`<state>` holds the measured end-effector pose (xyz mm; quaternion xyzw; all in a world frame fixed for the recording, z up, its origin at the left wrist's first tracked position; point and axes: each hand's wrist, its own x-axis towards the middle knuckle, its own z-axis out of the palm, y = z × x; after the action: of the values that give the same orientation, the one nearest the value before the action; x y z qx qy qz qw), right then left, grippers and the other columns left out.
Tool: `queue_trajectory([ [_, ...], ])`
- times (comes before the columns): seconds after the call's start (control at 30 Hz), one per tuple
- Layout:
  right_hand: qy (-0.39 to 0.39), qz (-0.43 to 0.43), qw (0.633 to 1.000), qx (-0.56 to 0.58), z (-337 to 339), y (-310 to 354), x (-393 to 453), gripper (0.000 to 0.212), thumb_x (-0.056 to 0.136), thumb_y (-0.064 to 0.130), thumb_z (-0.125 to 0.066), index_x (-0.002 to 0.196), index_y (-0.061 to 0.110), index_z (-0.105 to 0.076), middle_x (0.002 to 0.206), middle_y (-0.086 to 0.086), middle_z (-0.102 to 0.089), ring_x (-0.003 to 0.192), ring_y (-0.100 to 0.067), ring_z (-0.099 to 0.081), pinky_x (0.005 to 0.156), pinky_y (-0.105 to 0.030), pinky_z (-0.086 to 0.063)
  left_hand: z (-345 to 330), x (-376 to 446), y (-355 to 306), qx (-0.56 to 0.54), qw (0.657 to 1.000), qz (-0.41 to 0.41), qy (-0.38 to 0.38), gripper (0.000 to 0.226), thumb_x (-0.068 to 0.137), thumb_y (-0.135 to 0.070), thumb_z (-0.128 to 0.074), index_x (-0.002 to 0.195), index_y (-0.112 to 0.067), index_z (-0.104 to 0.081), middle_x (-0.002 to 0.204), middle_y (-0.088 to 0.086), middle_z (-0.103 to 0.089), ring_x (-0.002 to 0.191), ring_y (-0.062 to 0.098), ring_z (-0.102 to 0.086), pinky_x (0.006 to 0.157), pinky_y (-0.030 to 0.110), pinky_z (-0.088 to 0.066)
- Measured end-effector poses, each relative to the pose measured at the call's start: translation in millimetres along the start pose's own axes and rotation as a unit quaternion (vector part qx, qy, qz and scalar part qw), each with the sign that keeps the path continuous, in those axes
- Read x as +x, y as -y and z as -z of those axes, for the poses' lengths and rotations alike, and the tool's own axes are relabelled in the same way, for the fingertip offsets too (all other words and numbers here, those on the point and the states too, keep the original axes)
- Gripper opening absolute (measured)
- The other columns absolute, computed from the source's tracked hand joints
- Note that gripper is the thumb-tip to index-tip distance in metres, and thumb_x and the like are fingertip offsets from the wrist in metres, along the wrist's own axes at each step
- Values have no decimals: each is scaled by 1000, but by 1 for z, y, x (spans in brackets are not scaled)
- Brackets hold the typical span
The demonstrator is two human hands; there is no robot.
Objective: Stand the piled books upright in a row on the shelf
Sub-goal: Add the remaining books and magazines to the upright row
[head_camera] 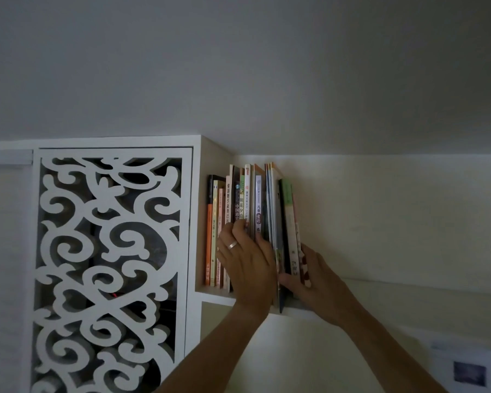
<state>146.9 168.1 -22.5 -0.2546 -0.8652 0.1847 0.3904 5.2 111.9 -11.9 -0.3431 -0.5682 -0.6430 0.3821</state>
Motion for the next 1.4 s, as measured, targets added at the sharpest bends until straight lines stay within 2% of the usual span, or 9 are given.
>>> queue_trajectory([
  [0.23,-9,5,1000,-20,-3,-1,1,105,68,99,-43,156,49,-14,140,10,-48,124,-13,-56,103,-42,-52,-16,-4,18,30,998,-49,0,38,103,-26,-57,133,-2,-55,133,18,-54,119,31,-56,94,45,-53],
  [0.4,-59,13,998,-25,-10,-7,6,77,84,82,-40,151,47,-28,135,13,-56,116,-8,-63,96,-35,-57,-11,-9,17,3,1000,-19,-8,38,101,-30,-65,127,-3,-57,127,17,-57,117,28,-56,96,44,-54],
  [0.57,-48,13,998,-28,-11,-7,6,89,79,94,-31,155,48,-21,140,9,-52,121,-11,-60,100,-40,-56,2,-10,9,-9,1000,0,10,34,97,-40,-66,114,-10,-62,122,12,-59,114,25,-56,91,43,-58],
  [0.73,-57,17,998,-13,-8,0,5,106,68,99,-41,156,42,-21,144,10,-51,125,-12,-59,98,-42,-58,9,-3,12,17,995,-20,101,41,96,-56,-61,101,-16,-70,129,8,-53,119,24,-54,93,45,-58],
  [0.9,-75,21,997,-26,-10,-9,9,88,81,82,-53,152,40,-26,141,10,-56,123,-11,-62,96,-41,-60,25,-4,9,-65,994,5,87,35,95,-47,-63,108,-15,-70,133,2,-44,122,8,-40,94,31,-57],
  [0.97,-74,21,997,-27,-11,-11,11,89,79,86,-53,151,42,-27,140,13,-57,122,-10,-62,94,-41,-60,34,-10,3,-64,995,2,71,33,95,-47,-63,110,-18,-68,129,-1,-44,118,10,-46,90,27,-55],
  [1.13,-55,22,997,-39,-13,-9,11,98,73,94,-47,152,42,-24,140,9,-54,121,-12,-62,94,-42,-60,33,2,-7,-83,980,96,151,39,96,-37,-71,126,-13,-61,126,6,-63,114,21,-65,91,37,-62],
  [1.23,-53,28,997,-42,-12,-6,9,100,72,91,-51,154,43,-20,141,7,-52,123,-15,-61,96,-43,-59,31,14,-2,-54,976,87,192,44,98,-45,-65,130,-15,-59,124,5,-65,108,19,-68,87,39,-63],
  [1.4,-75,58,995,-14,-12,-6,10,107,78,82,-58,159,46,2,149,3,-48,128,-18,-59,97,-51,-57,45,20,10,-87,975,71,190,30,105,-36,-54,117,-11,-67,103,1,-72,82,12,-72,63,14,-57],
])
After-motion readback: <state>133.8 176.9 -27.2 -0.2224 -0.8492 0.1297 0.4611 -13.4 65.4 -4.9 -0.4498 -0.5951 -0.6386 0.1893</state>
